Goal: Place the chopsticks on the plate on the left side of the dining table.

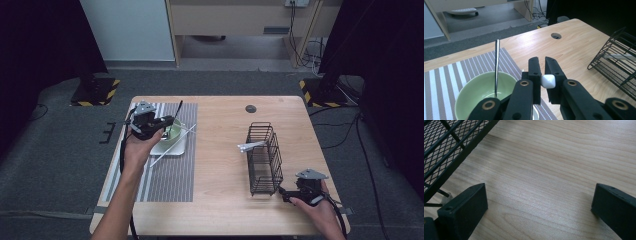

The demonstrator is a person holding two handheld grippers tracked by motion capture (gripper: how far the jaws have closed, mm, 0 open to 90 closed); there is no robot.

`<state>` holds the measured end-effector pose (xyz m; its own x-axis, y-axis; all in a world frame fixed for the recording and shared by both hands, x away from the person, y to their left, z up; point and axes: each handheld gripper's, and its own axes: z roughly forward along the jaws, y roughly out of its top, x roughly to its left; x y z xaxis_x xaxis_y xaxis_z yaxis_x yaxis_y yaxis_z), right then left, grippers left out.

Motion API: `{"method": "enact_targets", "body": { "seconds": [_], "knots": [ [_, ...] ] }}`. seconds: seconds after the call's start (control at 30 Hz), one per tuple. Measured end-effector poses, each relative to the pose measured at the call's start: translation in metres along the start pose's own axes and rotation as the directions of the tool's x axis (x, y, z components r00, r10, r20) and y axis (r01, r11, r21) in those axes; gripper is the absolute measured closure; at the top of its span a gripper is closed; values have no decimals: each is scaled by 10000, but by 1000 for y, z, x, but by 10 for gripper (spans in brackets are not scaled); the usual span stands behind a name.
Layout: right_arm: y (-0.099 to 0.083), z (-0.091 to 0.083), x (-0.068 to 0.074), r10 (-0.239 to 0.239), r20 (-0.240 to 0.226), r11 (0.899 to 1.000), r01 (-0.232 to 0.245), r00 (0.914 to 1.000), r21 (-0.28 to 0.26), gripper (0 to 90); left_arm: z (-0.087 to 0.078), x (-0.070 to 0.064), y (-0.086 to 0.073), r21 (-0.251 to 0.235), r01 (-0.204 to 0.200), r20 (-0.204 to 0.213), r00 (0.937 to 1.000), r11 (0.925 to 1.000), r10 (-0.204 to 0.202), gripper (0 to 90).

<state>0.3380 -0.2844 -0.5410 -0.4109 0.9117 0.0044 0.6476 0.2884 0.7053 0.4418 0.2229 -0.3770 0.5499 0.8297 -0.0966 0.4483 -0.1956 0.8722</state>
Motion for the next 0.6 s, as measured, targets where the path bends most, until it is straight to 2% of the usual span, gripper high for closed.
{"method": "enact_targets", "body": {
  "seconds": [0.6],
  "knots": [
    [0,0,0,-2,-2,10000,2,10000,-2,4,-2,8,-10,42,58,-252,9997,10000,-57,830]
  ]
}}
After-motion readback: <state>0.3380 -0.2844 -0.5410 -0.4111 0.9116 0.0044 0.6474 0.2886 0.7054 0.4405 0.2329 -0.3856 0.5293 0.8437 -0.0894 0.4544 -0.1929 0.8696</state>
